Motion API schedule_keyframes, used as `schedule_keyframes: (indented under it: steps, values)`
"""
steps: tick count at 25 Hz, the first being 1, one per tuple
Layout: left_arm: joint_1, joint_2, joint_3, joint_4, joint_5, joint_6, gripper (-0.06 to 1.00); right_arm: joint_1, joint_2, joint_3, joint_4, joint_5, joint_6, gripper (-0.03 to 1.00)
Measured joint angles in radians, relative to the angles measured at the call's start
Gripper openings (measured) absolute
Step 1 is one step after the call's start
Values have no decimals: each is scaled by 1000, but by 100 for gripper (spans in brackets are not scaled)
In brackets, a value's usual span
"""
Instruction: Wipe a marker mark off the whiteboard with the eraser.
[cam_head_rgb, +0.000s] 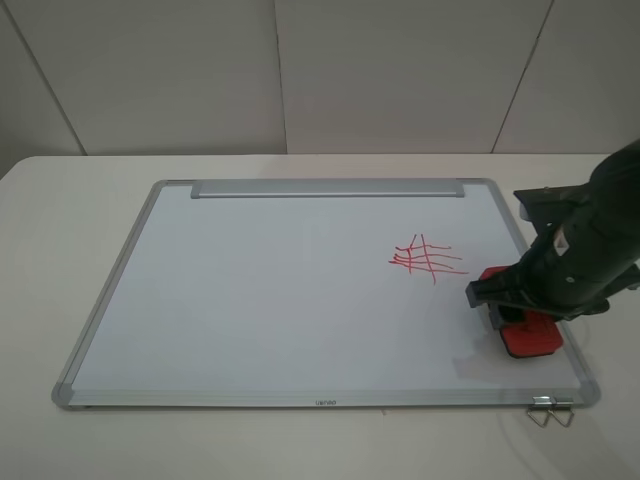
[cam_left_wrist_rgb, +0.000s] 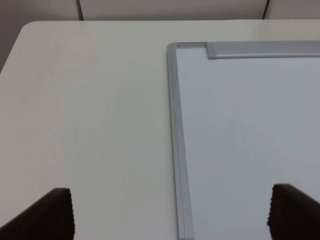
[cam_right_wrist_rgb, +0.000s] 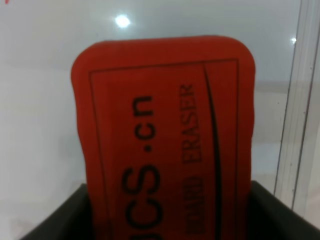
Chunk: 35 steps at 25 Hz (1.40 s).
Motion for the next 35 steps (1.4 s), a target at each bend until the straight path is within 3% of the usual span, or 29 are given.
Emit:
schedule_keyframes:
  steps: [14,19,23,29,35]
  values:
    - [0,0,0,0,0,0,77,0,75,1,-4,-27,3,50]
    - [0,0,0,0,0,0,77,0,75,1,-3,-38,3,68]
    - [0,0,0,0,0,0,77,0,57,1,-3,-38,3,74]
    - [0,0,0,0,0,0,77,0,-132,2,4,-3,-44,75]
    - [0,0,0,0,0,0,77,0,-399,2,149,81,-177,75]
